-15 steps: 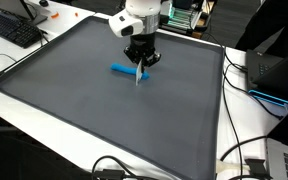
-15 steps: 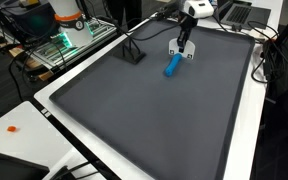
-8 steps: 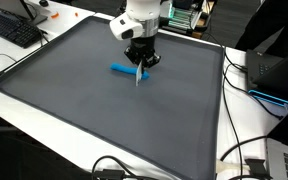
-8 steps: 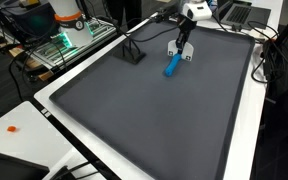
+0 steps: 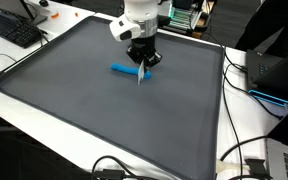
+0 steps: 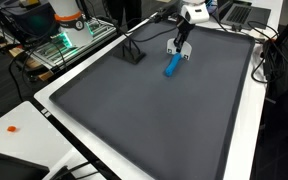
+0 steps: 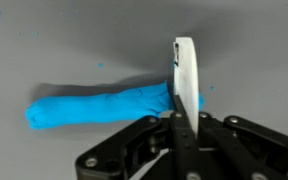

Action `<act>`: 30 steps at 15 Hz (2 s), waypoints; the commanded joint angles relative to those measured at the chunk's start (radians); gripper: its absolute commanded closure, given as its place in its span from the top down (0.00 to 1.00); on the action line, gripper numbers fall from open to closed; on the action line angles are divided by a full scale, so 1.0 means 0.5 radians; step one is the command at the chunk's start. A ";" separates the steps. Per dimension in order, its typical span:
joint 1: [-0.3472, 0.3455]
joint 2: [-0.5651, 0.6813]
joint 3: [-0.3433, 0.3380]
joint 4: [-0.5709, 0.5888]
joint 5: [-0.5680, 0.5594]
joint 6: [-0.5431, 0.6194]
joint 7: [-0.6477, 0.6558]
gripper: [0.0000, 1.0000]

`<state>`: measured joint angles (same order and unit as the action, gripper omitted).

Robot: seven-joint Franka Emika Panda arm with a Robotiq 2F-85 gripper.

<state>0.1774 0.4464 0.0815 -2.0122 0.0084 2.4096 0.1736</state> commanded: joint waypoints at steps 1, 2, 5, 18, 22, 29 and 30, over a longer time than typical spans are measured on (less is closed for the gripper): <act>-0.039 0.022 0.081 0.010 0.154 -0.086 -0.061 0.01; -0.041 0.015 0.088 0.016 0.176 -0.092 -0.065 0.01; -0.039 -0.009 0.100 0.029 0.199 -0.098 -0.083 0.01; -0.126 -0.106 0.035 0.085 0.096 -0.137 -0.313 0.01; -0.150 -0.087 0.015 0.091 0.073 -0.164 -0.360 0.01; -0.163 -0.045 0.010 0.082 0.071 -0.146 -0.396 0.01; -0.162 -0.039 0.009 0.079 0.066 -0.145 -0.401 0.01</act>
<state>0.1024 0.4189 0.0859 -1.9658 0.0560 2.3487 -0.0077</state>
